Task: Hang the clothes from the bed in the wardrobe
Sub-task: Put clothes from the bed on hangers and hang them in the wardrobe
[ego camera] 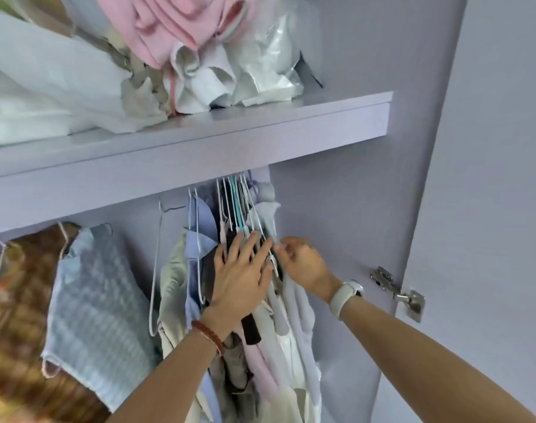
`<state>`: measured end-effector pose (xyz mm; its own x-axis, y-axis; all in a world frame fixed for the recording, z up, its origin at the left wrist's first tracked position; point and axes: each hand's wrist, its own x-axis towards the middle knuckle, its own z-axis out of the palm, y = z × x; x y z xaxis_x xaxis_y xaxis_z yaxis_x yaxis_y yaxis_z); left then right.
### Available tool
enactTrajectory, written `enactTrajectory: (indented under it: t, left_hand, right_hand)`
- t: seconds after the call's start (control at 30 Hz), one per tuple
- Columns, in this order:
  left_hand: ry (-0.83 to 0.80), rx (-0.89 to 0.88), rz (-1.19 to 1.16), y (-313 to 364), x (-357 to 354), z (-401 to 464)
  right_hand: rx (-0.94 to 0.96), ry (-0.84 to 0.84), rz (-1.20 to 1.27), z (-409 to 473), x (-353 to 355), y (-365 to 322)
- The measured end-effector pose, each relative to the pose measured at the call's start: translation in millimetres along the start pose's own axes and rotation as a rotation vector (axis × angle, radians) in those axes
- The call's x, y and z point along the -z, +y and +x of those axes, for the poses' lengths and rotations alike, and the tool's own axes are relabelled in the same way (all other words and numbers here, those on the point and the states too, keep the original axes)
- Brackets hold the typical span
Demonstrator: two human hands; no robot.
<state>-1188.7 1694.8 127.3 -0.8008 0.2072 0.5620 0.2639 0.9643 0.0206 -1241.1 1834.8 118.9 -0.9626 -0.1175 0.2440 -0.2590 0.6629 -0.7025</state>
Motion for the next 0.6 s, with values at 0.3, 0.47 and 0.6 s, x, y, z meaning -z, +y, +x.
enactTrajectory:
  t: [0.3,0.47,0.6]
  left_hand:
    - [-0.087,0.110,-0.085,-13,-22,-11]
    - [-0.091,0.187,-0.106,-9,-28,-12]
    - [-0.122,0.223,-0.094,-9,-29,-12]
  right_hand:
    - [0.080,0.058,-0.294,46,11,12]
    - [-0.005,-0.074,-0.413,69,9,-8]
    - [-0.004,0.107,-0.290,72,15,-14]
